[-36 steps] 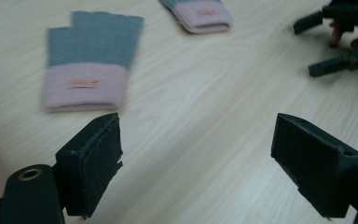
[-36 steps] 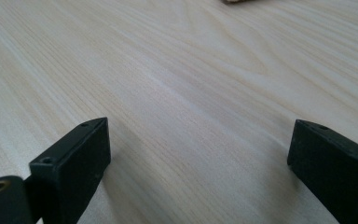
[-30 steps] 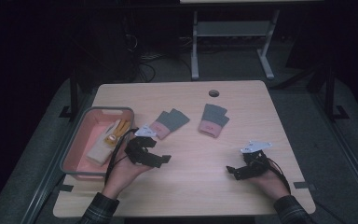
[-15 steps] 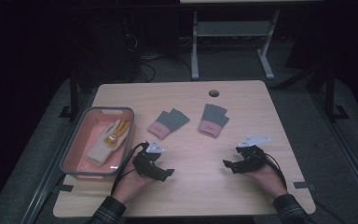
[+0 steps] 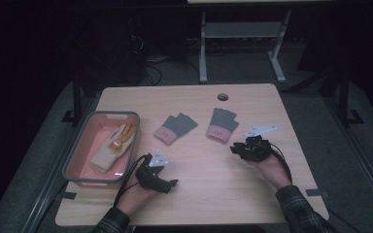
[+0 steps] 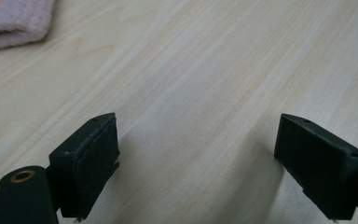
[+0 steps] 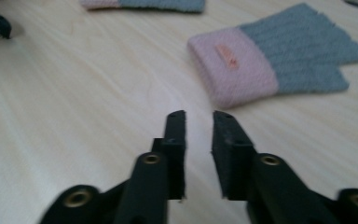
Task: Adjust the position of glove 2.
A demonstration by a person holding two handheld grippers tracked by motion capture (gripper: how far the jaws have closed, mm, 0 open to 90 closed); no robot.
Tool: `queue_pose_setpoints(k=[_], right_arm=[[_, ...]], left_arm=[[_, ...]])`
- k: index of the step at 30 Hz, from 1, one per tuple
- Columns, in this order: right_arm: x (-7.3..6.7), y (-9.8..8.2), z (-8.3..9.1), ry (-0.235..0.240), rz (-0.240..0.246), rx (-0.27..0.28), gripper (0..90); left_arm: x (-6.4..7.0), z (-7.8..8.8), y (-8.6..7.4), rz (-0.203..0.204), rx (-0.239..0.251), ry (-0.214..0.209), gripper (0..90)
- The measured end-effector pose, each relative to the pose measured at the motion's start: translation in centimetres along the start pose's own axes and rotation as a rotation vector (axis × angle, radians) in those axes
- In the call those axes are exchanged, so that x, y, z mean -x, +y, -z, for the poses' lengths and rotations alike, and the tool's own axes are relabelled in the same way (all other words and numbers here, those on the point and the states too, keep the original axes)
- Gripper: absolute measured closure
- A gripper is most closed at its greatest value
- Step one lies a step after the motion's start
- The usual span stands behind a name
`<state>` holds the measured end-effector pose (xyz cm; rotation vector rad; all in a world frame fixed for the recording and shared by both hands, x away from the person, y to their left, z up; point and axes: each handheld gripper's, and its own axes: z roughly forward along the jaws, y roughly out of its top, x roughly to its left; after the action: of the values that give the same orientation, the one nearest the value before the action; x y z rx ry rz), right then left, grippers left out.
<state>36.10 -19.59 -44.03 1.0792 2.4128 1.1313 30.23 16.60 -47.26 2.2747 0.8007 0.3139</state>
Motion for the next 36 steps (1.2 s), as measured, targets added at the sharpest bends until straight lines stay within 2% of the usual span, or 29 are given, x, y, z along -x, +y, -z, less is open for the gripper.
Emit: queue_pose_setpoints(k=[3,11,15,19,24,26,36], right_arm=[[0.5,1.1,-0.8,0.000,0.007,0.009,90.0],[2.1,3.9,-4.6,0.002,-0.030,0.025,90.0],[3.2,5.1,-6.7,-0.026,-0.030,0.008,90.0],[4.3,5.5,-8.0,-0.043,-0.041,0.000,90.0],[5.0,5.2,-8.8,-0.047,-0.051,-0.048,90.0],[5.0,5.0,-8.8,-0.042,-0.059,-0.049,90.0],[3.4,3.6,-7.3,-0.012,-0.039,-0.064,90.0]], left_arm=[[-0.1,0.0,-0.7,-0.012,0.049,-0.004,12.3],[-0.1,0.1,-0.8,-0.011,0.044,-0.002,12.4],[-0.1,0.1,-0.8,-0.011,0.043,-0.003,12.4],[-0.1,0.1,-0.8,-0.011,0.044,-0.001,12.4],[-0.1,0.1,-0.7,-0.010,0.045,-0.001,12.4],[-0.1,0.1,-0.7,-0.010,0.044,-0.001,12.4],[-0.1,0.1,-0.7,-0.008,0.044,0.000,12.5]])
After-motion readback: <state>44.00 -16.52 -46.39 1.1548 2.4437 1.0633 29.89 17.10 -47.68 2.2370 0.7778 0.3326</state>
